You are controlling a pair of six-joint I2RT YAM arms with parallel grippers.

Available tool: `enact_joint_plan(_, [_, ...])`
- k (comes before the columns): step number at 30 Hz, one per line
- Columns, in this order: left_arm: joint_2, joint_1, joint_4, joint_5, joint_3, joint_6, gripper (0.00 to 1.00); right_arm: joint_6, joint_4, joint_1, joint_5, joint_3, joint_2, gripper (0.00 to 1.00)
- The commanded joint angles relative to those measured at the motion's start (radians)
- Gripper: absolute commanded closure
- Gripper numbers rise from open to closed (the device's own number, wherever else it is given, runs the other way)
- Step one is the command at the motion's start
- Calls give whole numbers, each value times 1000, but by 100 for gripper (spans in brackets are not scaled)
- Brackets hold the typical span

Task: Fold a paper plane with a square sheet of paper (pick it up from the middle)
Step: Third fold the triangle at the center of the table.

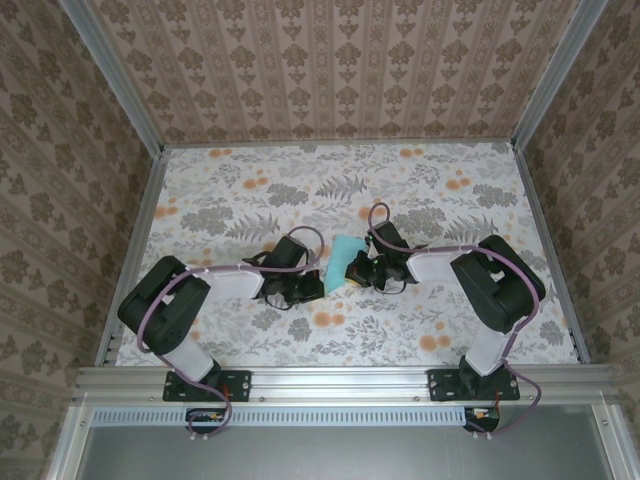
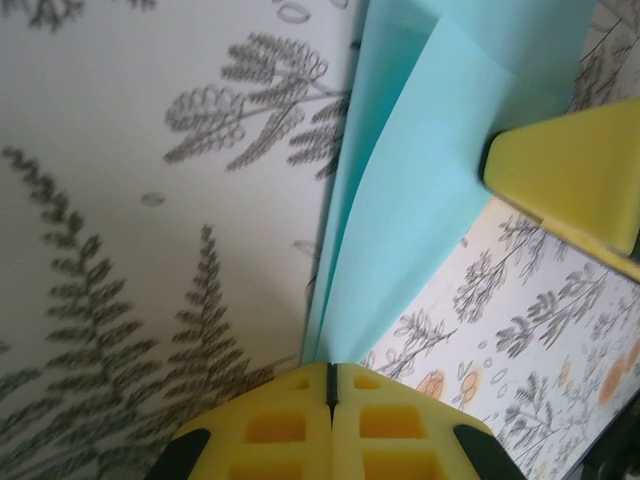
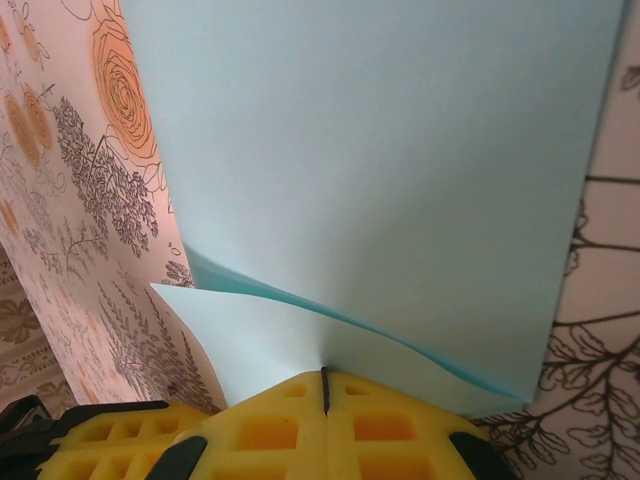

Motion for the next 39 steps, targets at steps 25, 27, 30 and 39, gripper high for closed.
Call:
enact_joint_plan(25, [127,-16,-14,-40,169,-49,100,-133,-73,7,-40,84,-10,99])
enact_joint_plan(27, [135,-16,-26,-42,167,-51,100,-134,-72,17,-49,94,5,99])
enact_joint_plan(30, [142,-16,-39,-45,166,-53,100,-143,-75,33,-57,108,27,99])
enact_joint_plan(39, [173,-16,-138,-66,195,-48,100,-168,-115,38,-30,106,68,99])
